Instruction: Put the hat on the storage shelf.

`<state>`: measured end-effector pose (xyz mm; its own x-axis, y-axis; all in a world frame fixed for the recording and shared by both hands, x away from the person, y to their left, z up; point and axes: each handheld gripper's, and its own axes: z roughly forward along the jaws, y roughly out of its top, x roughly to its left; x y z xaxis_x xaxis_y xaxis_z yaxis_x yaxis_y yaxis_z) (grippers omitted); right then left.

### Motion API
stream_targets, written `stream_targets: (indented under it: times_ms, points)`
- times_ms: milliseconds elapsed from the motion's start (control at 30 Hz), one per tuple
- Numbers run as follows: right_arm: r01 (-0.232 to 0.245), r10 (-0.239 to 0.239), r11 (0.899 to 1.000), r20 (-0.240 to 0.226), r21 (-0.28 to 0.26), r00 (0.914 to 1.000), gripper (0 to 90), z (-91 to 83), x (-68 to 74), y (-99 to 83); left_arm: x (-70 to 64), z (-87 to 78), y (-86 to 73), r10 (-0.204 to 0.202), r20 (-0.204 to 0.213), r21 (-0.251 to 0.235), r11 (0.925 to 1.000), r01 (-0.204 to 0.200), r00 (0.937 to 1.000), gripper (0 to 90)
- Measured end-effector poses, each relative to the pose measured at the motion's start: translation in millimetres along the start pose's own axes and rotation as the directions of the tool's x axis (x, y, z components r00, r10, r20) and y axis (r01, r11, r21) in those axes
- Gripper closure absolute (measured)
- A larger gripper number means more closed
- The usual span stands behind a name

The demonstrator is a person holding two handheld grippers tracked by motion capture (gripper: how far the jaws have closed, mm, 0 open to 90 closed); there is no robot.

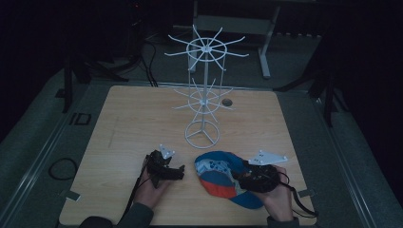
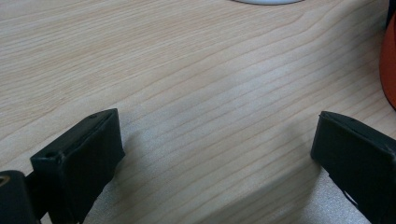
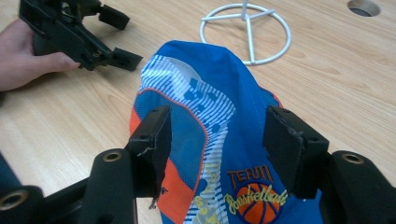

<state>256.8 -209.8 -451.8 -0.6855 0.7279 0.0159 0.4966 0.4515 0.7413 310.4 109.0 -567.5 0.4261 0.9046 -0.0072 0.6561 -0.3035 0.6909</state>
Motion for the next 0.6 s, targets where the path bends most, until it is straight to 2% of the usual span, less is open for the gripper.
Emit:
stream_targets:
  times_ms: [133,233,433,600]
  points:
    - [0.029,-0.029,0.999,-0.009,0.027,0.9996,41.9,1.7,-2.4,9.8,0.0,0.0,0.0,0.0,0.0,0.0,1.0,0.0,1.0,2.6]
    - [0.04,-0.037,0.998,-0.05,0.055,0.9981,40.9,3.6,-4.5,19.1,0.0,0.0,0.0,0.0,0.0,0.0,1.0,0.0,1.0,2.6]
    - [0.111,-0.105,0.988,-0.059,0.111,0.9927,41.0,7.8,-5.5,38.2,0.0,0.0,0.0,0.0,0.0,0.0,1.0,0.0,1.0,2.6]
    - [0.129,-0.121,0.981,-0.067,0.146,0.9904,41.1,11.9,-10.4,46.2,0.0,0.0,0.0,0.0,0.0,0.0,1.0,0.0,1.0,2.6]
